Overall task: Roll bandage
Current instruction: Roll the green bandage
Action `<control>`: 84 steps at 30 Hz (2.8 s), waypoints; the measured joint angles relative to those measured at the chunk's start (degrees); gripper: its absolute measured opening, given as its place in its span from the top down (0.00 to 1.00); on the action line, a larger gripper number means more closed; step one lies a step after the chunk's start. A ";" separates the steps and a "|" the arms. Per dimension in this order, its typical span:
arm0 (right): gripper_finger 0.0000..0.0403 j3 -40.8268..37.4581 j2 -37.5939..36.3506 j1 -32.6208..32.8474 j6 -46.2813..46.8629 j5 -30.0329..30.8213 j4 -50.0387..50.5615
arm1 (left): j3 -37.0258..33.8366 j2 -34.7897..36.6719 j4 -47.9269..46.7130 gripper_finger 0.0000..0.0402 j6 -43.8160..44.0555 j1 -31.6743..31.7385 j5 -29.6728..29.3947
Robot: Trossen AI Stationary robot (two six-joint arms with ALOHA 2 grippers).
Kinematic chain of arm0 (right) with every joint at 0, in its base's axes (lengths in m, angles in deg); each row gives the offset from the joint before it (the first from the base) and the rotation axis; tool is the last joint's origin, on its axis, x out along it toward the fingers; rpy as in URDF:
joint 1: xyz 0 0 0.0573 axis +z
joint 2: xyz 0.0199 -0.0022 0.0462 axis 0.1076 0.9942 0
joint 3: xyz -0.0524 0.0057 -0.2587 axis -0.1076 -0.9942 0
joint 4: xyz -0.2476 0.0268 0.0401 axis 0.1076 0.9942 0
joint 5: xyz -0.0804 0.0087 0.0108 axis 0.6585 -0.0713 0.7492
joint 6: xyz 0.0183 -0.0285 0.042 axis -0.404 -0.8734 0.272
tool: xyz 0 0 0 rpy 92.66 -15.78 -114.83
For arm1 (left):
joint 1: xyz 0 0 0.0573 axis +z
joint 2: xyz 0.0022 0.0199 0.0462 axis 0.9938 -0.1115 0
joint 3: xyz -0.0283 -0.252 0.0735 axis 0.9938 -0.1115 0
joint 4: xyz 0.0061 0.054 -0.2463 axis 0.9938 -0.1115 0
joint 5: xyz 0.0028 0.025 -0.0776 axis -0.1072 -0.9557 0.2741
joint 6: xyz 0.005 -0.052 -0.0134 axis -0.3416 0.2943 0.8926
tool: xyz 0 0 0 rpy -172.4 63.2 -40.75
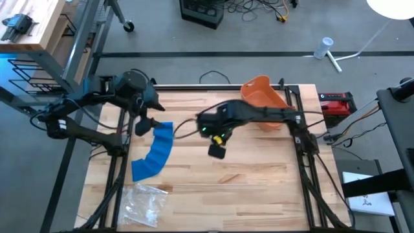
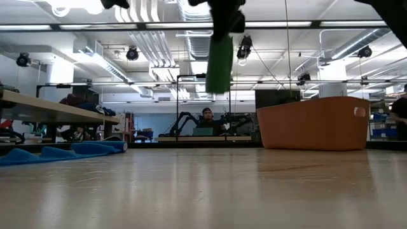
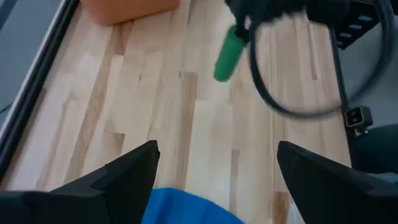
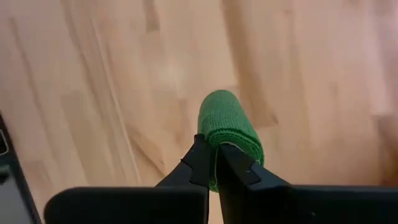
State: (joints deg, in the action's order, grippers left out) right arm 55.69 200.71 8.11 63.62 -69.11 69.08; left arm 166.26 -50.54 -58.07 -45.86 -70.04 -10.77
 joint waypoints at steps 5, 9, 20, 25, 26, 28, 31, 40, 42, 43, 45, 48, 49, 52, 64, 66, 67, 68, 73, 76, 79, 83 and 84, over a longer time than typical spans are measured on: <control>0.99 0.00 5.66 0.27 -2.68 0.06 1.51 | -5.02 2.15 0.13 0.24 0.14 -0.02 0.45; 0.99 0.00 7.55 0.16 -3.35 0.52 -0.12 | -8.17 4.71 0.27 0.26 0.43 -0.02 2.37; 0.99 -0.83 9.62 -0.89 -2.18 5.42 -3.40 | -13.91 12.81 8.76 0.30 1.87 -0.02 3.46; 0.93 -0.94 11.55 -0.96 -0.82 5.46 -3.91 | -13.99 14.01 10.00 0.31 1.86 -0.02 3.45; 0.90 -0.94 11.75 -0.96 -0.43 5.42 -3.97 | -13.97 14.04 10.14 0.30 1.87 -0.02 3.44; 0.85 -1.07 12.38 -1.03 -0.43 5.38 -4.30 | -13.97 14.03 10.32 0.30 1.86 -0.02 3.44; 0.76 -1.20 13.83 -1.22 -1.37 4.67 -4.20 | -13.97 13.83 10.61 0.28 1.85 -0.02 3.44; 0.60 -1.22 13.54 -1.72 0.15 3.16 -3.99 | -13.99 10.60 10.74 0.24 1.85 -0.02 3.44; 0.57 -1.14 12.55 -1.72 1.13 3.03 -3.86 | -13.99 9.71 10.74 0.24 1.85 -0.02 3.44; 0.55 -0.88 12.15 -1.72 1.43 2.91 -3.54 | -13.99 9.28 10.76 0.23 1.85 -0.02 3.43; 0.51 -0.08 11.54 -1.70 1.49 2.69 -2.37 | -13.99 8.44 10.77 0.23 1.85 -0.02 3.44; 0.46 0.63 11.26 -1.72 2.15 2.34 0.07 | -13.79 7.37 10.72 0.22 1.85 0.05 3.44; 0.44 0.59 10.83 -1.71 2.63 1.93 0.30 | -13.35 7.05 10.72 0.21 1.83 0.05 3.44; 0.39 0.59 9.57 -1.70 3.44 1.64 0.40 | -11.21 6.36 10.74 0.20 1.83 0.05 3.44; 0.28 0.57 10.79 -1.87 3.18 1.84 -1.46 | 5.21 6.41 10.73 0.21 1.83 0.05 3.37; 0.28 0.52 11.36 -1.96 3.18 1.85 -2.07 | 8.14 6.02 10.80 0.22 1.83 0.05 3.35; 0.28 0.52 11.73 -1.97 3.15 1.84 -2.50 | 9.63 5.86 10.82 0.22 1.83 0.05 3.35; 0.28 0.52 11.96 -1.98 3.10 1.84 -2.92 | 11.06 5.69 10.82 0.23 1.83 0.05 3.35; 0.28 0.42 12.84 -2.15 5.09 1.85 -0.93 | 17.76 4.63 11.07 0.25 1.83 0.05 3.31; 0.26 0.61 11.55 -1.79 6.25 2.65 -0.93 | 21.18 3.90 10.63 0.27 1.73 0.05 3.31; 0.24 0.72 10.78 -0.82 1.08 3.40 -0.96 | 23.29 3.70 10.46 0.28 1.63 0.05 3.28; 0.24 0.66 10.67 -0.23 -1.86 5.59 -0.24 | 25.47 3.38 10.79 0.29 1.63 0.05 3.26; 0.25 0.66 10.47 -0.10 -3.23 3.98 -0.84 | 25.88 3.34 10.82 0.30 1.63 0.05 3.26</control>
State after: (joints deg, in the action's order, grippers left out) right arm 56.35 211.17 8.00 60.39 -65.12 68.24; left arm 192.14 -47.21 -47.24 -44.23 -69.99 -7.51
